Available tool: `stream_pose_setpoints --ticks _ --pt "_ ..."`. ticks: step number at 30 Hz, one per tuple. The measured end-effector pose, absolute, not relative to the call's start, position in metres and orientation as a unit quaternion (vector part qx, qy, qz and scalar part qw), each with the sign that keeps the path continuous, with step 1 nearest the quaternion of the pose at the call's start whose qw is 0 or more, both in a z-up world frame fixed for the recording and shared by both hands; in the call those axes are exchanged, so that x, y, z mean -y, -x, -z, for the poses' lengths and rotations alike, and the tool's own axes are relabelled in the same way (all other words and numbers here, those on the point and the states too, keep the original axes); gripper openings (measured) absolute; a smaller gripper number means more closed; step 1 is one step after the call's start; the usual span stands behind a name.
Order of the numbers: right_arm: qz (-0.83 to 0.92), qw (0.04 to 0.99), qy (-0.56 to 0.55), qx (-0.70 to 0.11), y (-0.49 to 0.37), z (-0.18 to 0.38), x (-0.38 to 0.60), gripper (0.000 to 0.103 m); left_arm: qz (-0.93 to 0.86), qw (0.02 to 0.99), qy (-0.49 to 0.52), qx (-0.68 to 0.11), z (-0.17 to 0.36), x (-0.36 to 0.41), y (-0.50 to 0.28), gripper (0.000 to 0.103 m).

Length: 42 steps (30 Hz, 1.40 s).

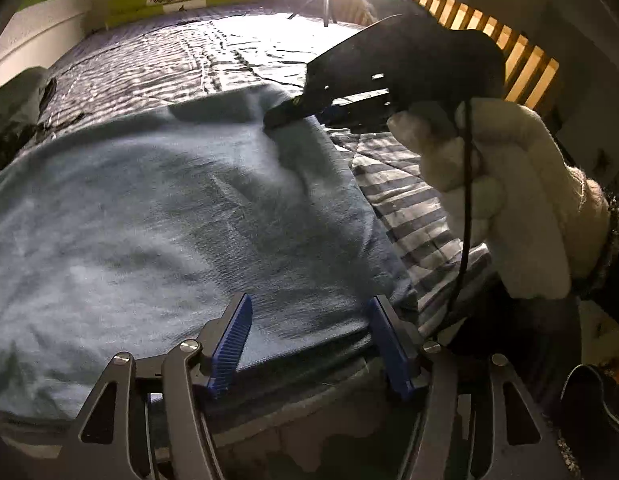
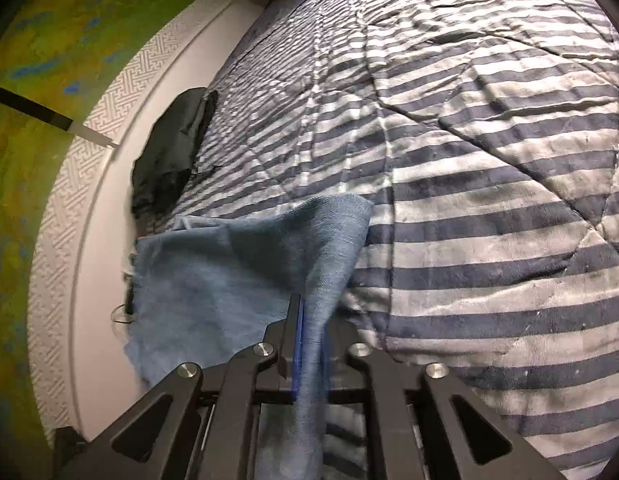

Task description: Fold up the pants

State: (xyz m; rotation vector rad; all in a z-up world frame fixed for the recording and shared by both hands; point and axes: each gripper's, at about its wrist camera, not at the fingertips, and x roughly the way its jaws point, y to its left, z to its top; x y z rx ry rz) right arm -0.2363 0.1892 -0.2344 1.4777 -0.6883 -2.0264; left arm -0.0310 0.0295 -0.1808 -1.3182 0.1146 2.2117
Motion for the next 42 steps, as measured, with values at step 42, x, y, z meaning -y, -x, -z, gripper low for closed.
stream_pose_setpoints --ticks 42 --pt "0.714 0.32 -0.578 0.232 0.262 0.208 -0.225 0.03 -0.81 0.247 0.522 -0.105 0.153 -0.109 0.032 0.065"
